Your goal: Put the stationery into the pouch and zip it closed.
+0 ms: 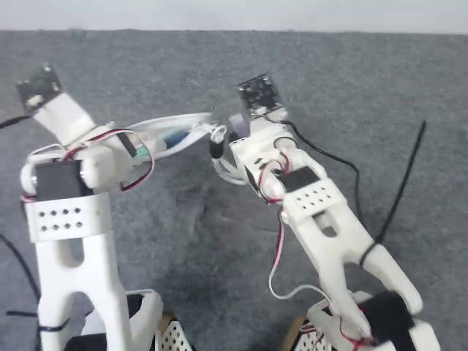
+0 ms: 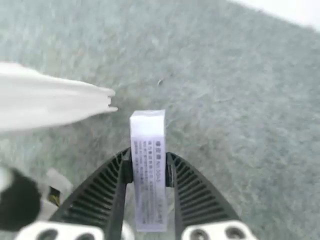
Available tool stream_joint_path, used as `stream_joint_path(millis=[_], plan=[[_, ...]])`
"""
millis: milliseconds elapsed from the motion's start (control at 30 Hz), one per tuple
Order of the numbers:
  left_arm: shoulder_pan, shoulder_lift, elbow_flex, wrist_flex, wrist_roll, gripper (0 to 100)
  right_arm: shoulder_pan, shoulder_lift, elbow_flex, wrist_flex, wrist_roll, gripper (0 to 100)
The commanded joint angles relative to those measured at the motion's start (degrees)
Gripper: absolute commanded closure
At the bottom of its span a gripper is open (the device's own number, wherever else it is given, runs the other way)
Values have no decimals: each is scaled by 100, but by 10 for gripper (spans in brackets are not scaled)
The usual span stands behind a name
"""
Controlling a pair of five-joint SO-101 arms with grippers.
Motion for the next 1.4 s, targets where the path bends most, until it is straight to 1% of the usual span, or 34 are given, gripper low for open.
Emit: stream_joint_path(millis=[0,167,367,733,833,933,1067,1200,1367], plan=[[149,-35,-400,-193,105,989,127,-866,281,-549,-141,993],[132,-35,-391,-193,97,989,154,-1727,932,-1121,-141,993],[132,-35,-391,-193,97,989,145,-2466,1284,-1174,-132,993],[123,-35,-391,-185,105,989,92,-3670,1363,-1182,-141,993],[123,-35,-391,-185,105,989,-268,-4013,1363,-1182,-141,993],[123,-35,-382,-185,105,989,-840,-4189,1363,-1182,-141,993],[123,-35,-224,-290,105,989,-1481,-4171,1398,-1508,-132,993],[123,-44,-189,-316,105,989,-1727,-3881,1371,-1956,-132,992],[123,-53,-180,-316,105,989,-1780,-3134,1371,-2756,-132,992]])
